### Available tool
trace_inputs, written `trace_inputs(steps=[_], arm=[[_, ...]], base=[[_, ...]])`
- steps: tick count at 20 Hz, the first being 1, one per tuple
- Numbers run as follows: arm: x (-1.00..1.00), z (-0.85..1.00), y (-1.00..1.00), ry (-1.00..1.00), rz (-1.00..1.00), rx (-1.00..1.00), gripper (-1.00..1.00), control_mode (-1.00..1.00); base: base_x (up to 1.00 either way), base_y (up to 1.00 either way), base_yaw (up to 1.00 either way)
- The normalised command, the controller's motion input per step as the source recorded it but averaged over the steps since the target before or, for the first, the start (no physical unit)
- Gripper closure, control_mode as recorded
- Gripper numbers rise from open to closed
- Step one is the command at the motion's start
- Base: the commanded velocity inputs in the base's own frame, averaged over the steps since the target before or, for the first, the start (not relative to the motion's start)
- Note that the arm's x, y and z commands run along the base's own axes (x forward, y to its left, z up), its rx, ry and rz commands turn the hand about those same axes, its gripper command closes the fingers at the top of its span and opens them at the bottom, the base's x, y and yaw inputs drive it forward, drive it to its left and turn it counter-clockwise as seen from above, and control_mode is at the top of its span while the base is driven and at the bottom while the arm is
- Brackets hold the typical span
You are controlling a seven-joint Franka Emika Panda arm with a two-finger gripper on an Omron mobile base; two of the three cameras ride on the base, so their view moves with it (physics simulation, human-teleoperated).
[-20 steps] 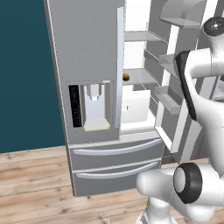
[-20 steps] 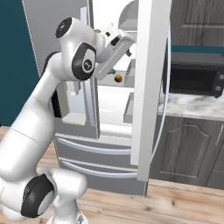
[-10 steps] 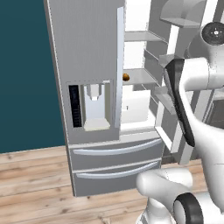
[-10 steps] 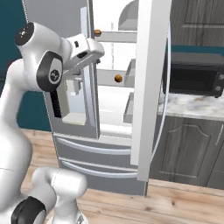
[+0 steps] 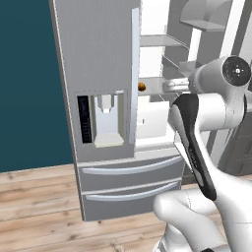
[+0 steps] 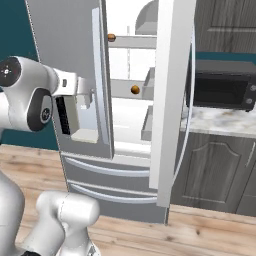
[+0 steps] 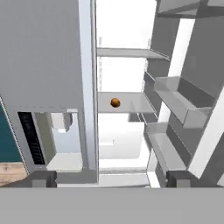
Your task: Retrieve the tangerine and mango from the fridge and place them into the bowl on the dining table.
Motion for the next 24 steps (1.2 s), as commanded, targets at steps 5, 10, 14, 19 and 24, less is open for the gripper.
trace_inputs(steps=[5, 10, 14, 19, 24], arm=[[0.42, -0.01, 0.45, 0.1, 0.02, 0.33, -1.0, -1.0], [0.63, 0.11, 0.13, 0.18, 0.11, 0.04, -1.0, -1.0], [0.68, 0.04, 0.15, 0.14, 0.02, 0.0, -1.0, -1.0], [0.56, 0.02, 0.17, -0.01, -0.04, -0.07, -1.0, -1.0], [0.44, 0.0, 0.04, -0.21, -0.06, -0.05, -1.0, -1.0]], base=[[0.0, 0.0, 0.0], [0.0, 0.0, 0.0], [0.0, 0.0, 0.0], [0.0, 0.0, 0.0], [0.0, 0.0, 0.0]])
